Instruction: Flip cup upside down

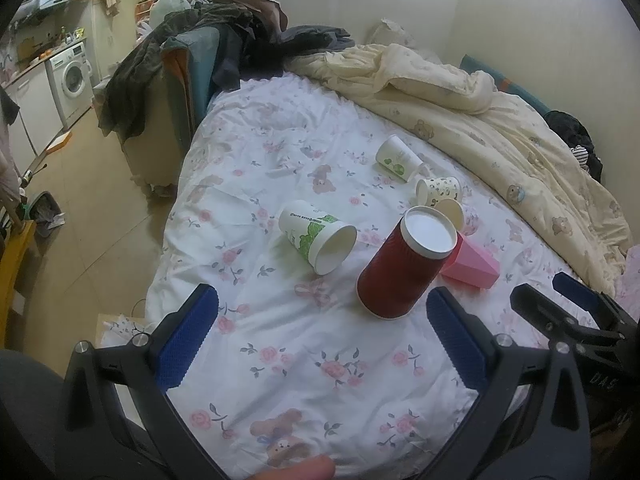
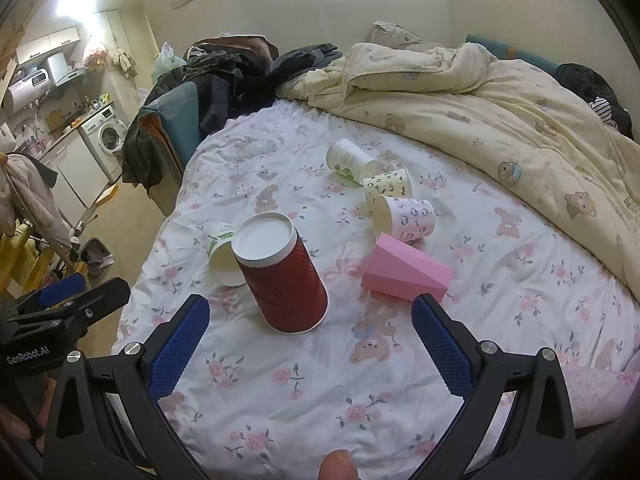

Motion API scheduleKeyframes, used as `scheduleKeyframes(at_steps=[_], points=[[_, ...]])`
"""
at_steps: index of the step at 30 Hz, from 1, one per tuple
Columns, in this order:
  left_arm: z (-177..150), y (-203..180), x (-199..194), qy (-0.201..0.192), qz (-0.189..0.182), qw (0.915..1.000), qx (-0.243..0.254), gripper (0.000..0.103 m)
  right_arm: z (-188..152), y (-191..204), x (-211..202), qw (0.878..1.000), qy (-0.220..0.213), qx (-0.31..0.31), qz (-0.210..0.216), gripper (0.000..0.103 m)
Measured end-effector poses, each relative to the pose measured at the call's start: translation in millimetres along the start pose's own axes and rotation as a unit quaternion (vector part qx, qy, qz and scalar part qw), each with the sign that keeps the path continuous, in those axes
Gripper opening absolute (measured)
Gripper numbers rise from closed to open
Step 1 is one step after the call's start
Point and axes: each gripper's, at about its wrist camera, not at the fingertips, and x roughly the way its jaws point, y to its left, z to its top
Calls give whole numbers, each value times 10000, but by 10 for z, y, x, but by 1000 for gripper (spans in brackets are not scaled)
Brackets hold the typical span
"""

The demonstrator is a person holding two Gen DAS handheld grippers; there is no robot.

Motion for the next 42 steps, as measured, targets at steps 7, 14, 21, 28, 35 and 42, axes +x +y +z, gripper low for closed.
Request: scheduleKeyframes(at_steps=[7, 14, 21, 28, 35, 42], points=[[-1, -1, -2, -2, 5, 10000, -7, 103, -6, -14, -6, 10000, -9, 29, 5, 103], [-1, 2, 0, -2, 3, 10000, -2, 103, -4, -15, -10, 10000, -8, 28, 4, 103], [-2, 3, -2, -10, 0, 10000, 10, 103, -4, -13, -11, 10000, -6, 25, 5, 103], [20, -5, -7, 10, -32, 10000, 28, 103, 9, -39, -48, 9999, -76, 62, 36, 103], [19, -4, -8, 7, -24, 10000, 22, 103, 13, -44, -49, 9999, -74, 70, 54, 103], [15, 3, -5, 10, -39, 10000, 32, 103, 14, -53, -56, 10000, -54, 53, 38, 103]])
